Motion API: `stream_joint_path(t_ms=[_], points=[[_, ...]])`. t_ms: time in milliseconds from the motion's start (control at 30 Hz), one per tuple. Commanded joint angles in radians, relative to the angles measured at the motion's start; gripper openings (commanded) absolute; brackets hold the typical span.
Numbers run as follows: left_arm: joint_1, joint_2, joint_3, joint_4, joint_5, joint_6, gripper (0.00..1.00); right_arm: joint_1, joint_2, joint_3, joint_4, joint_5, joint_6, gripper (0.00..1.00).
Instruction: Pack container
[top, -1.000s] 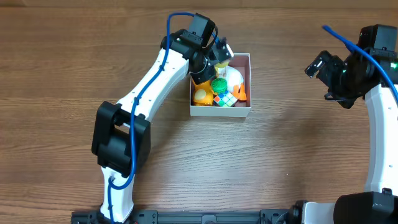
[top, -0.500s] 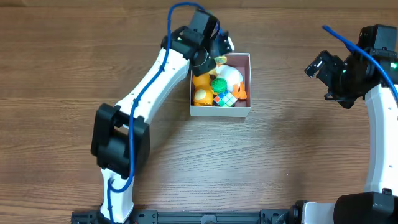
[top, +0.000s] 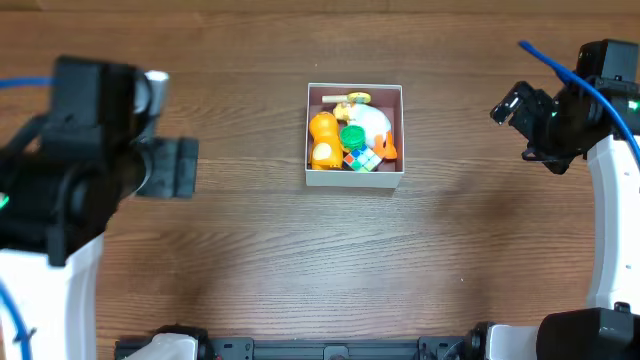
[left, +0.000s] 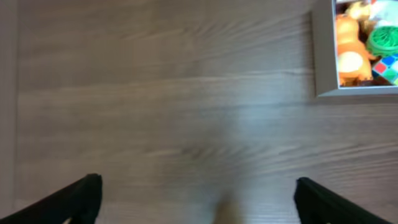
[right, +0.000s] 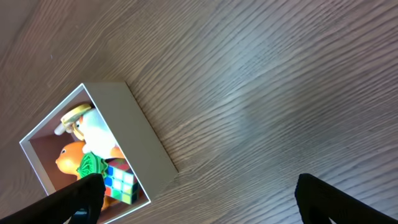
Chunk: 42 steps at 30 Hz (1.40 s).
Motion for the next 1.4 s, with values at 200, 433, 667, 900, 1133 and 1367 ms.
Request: stream_joint_path(t_ms=[200,433,667,900,1133,1367], points=[[0.063,-0.093,0.001,-0.008,0.021,-0.024,1.0,-0.002,0.0,0.005,0.003,-0.001,0.005,1.0],[0.063,-0.093,0.001,-0.007,0.025,-0.024,1.0,-0.002,0.0,0.005,0.003,-0.001,0.005,1.0],[0.063,-0.093,0.001,-0.008,0.025,-0.024,1.0,-0.002,0.0,0.005,0.003,-0.001,0.005,1.0],[0.063,-0.093,0.001,-0.007,0.025,-0.024,1.0,-0.002,0.0,0.005,0.003,-0.001,0.005,1.0],[0.063,-0.093,0.001,-0.008,0.025,-0.025,1.0,-0.002,-0.003,0.005,0.003,0.002,0.001,1.0],[0.063,-0.093,0.001,-0.008,0.025,-0.025,1.0,-0.002,-0.003,0.005,0.003,0.002,0.001,1.0]])
